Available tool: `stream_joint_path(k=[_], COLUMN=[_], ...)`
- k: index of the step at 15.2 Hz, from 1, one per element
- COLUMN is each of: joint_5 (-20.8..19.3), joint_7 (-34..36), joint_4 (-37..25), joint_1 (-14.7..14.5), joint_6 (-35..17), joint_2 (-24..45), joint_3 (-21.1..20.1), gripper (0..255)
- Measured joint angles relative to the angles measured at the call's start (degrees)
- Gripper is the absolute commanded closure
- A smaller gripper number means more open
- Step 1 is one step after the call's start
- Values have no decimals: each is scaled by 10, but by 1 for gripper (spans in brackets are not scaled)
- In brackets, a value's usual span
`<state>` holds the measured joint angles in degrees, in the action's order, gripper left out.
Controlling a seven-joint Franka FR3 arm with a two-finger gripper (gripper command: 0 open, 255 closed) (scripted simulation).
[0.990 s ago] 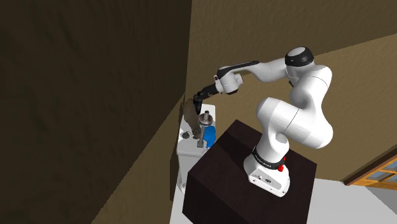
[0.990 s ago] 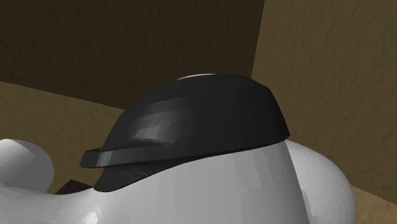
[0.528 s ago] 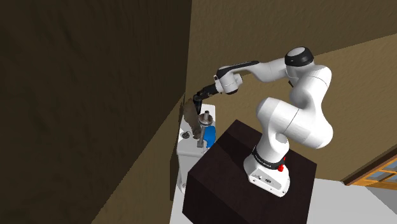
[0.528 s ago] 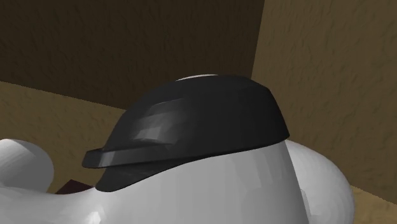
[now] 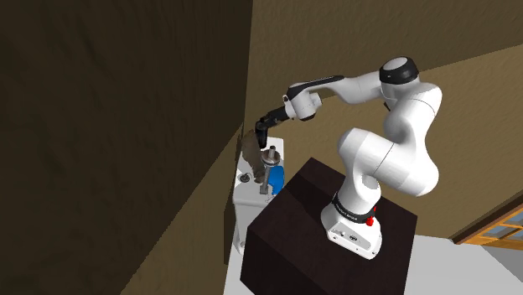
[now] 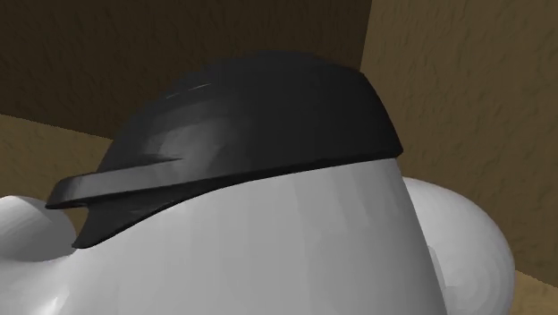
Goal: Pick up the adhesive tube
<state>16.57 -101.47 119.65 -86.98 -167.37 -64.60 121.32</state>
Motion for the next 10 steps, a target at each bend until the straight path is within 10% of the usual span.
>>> stream_joint_path(k=[10], joint_5=[15], joint_7=[34], joint_4=[25], joint_1=[26], joint_6=[23], joint_2=[60], joint_3=[-38], gripper=[255])
